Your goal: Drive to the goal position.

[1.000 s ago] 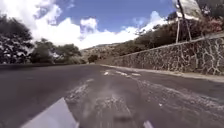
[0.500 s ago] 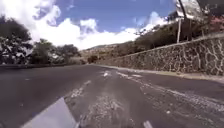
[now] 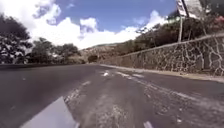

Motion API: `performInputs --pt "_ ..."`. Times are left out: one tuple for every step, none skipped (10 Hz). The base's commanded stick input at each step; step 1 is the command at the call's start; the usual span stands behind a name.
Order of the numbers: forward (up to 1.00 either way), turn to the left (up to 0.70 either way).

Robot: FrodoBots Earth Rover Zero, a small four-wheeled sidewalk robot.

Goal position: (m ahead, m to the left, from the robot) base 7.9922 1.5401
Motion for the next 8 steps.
performInputs --pt "0.45 0.00" --pt "0.45 0.00" --pt "0.45 0.00" --pt "0.45 0.00" --pt "0.45 0.00" --pt "0.45 0.00" --pt "0.45 0.00" --pt "0.45 0.00"
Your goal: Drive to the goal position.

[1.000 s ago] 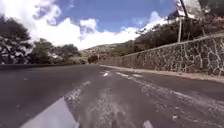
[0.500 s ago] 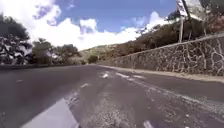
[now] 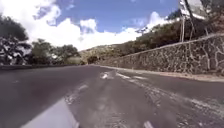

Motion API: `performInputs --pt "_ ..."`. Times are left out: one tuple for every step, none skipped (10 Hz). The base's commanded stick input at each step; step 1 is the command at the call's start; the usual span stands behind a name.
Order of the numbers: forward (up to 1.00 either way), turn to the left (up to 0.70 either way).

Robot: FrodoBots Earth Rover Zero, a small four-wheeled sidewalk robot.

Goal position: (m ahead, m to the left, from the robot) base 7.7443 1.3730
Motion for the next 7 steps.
performInputs --pt "0.45 0.00" --pt "0.45 0.00" --pt "0.45 0.00" --pt "0.45 0.00" --pt "0.45 0.00" --pt "0.45 0.00" --pt "0.45 0.00"
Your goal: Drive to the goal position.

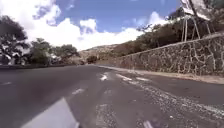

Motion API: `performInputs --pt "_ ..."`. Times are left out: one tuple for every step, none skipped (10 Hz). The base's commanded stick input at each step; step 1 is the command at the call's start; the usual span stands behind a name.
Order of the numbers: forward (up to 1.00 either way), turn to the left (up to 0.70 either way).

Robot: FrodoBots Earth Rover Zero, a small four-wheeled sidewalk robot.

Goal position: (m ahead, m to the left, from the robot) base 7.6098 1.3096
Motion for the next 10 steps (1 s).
performInputs --pt "0.45 0.00" --pt "0.45 0.00" --pt "0.45 0.00" --pt "0.45 0.00" --pt "0.45 0.00" --pt "0.45 0.00" --pt "0.45 0.00" --pt "0.45 0.00" --pt "0.45 0.00" --pt "0.45 0.00"
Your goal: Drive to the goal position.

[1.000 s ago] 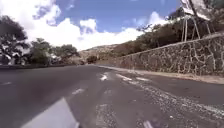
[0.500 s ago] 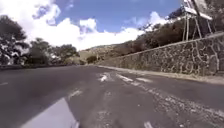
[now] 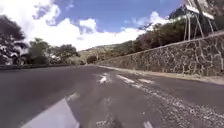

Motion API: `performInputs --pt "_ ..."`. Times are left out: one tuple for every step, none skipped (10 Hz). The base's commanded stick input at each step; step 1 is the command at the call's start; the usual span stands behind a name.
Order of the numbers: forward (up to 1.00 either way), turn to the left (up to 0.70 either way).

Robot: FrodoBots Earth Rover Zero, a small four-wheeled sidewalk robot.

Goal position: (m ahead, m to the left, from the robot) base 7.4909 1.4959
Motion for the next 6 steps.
performInputs --pt "0.45 0.00" --pt "0.45 0.00" --pt "0.45 0.00" --pt "0.45 0.00" --pt "0.45 0.00" --pt "0.45 0.00"
